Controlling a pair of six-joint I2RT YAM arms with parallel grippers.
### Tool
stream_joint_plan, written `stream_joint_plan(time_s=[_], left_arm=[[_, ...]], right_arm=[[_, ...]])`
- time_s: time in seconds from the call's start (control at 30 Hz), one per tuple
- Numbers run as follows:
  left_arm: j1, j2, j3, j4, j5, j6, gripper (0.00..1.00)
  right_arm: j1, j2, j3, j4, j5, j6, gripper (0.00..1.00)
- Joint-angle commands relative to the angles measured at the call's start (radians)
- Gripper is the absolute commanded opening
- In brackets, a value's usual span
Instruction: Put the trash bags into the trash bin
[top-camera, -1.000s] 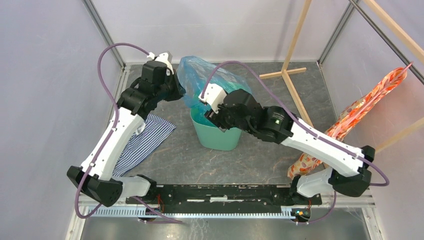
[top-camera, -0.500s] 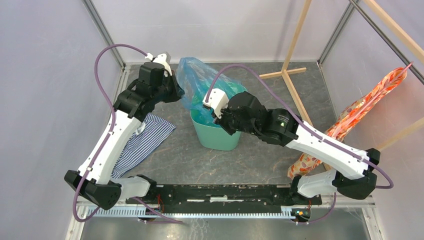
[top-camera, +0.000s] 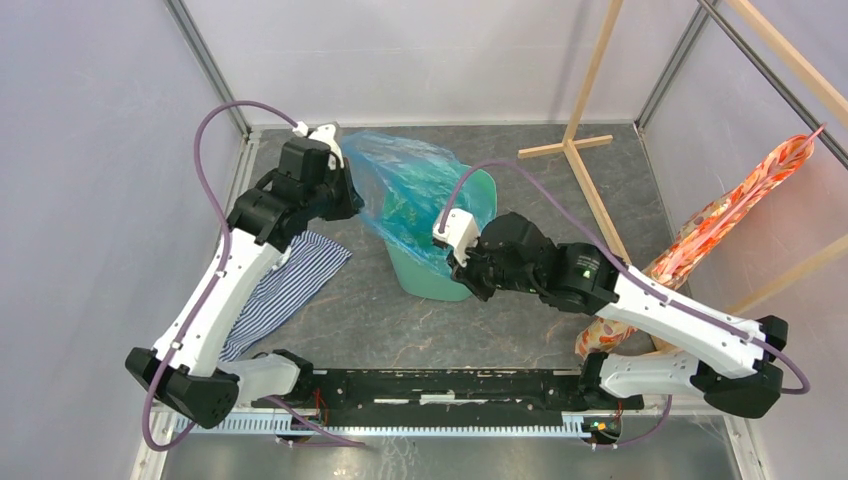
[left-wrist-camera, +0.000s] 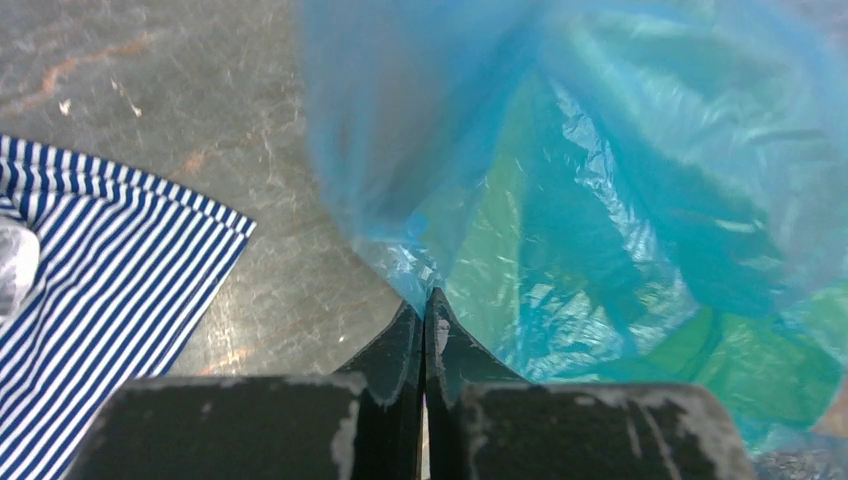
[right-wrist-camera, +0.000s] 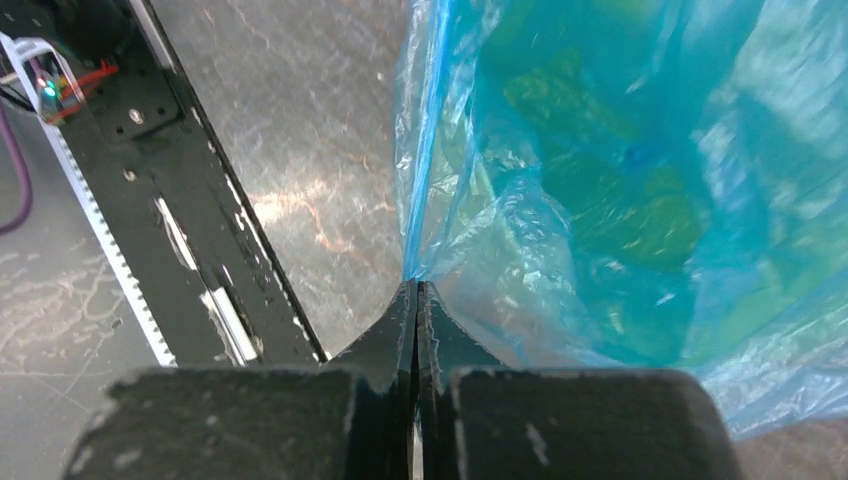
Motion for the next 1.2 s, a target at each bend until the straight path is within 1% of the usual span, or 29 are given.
stream_joint_plan(time_s=[0.0,0.13,0.23,0.27,0.33,0.4,0.43,0.5,0.57,0.63,0.73,0.83,1.03,1.17], left_arm=[[0.004,-0.020,-0.072,0.004,-0.031,0.057,0.02],[0.004,-0.029,-0.138,0.036,-0.016,0.051,0.02],[0.004,-0.015,-0.170,0.070,0.002,0.046,0.02],[0.003,-0.013,-0.176,0.082,0.007,0.045,0.02],[0.004,-0.008,-0.190,0.103,0.009,0.046,0.02],[0.004,-0.002,-0.191,0.110,0.020,0.051,0.02],[0.003,0.000,-0.191,0.116,0.021,0.053,0.02],[0.004,0.001,-0.188,0.121,0.018,0.056,0.02],[0.004,0.001,-0.184,0.124,0.021,0.058,0.02],[0.004,0.002,-0.179,0.127,0.021,0.059,0.02],[0.004,0.007,-0.173,0.128,0.023,0.062,0.02],[0.004,0.014,-0.168,0.133,0.026,0.064,0.02],[0.004,0.024,-0.159,0.143,0.030,0.064,0.02],[0.004,0.027,-0.158,0.149,0.035,0.064,0.02]], right_arm=[[0.006,-0.027,-0.080,0.042,-0.011,0.055,0.00],[0.006,-0.046,-0.132,0.071,0.006,0.074,0.00],[0.006,-0.043,-0.140,0.068,0.046,0.080,0.01],[0.006,-0.044,-0.135,0.063,0.057,0.082,0.01],[0.006,-0.050,-0.121,0.046,0.078,0.079,0.07],[0.005,-0.061,-0.104,0.021,0.105,0.075,0.17],[0.006,-0.065,-0.094,0.006,0.118,0.073,0.25],[0.005,-0.076,-0.075,-0.021,0.138,0.069,0.47],[0.007,-0.086,-0.051,-0.046,0.152,0.066,0.61],[0.005,-0.094,-0.016,-0.073,0.160,0.064,0.72],[0.005,-0.104,0.049,-0.105,0.191,0.060,0.84],[0.005,-0.093,0.132,-0.123,0.246,0.064,0.89],[0.005,-0.008,0.303,-0.125,0.443,0.082,0.91],[0.003,0.060,0.385,-0.040,0.445,0.003,0.90]])
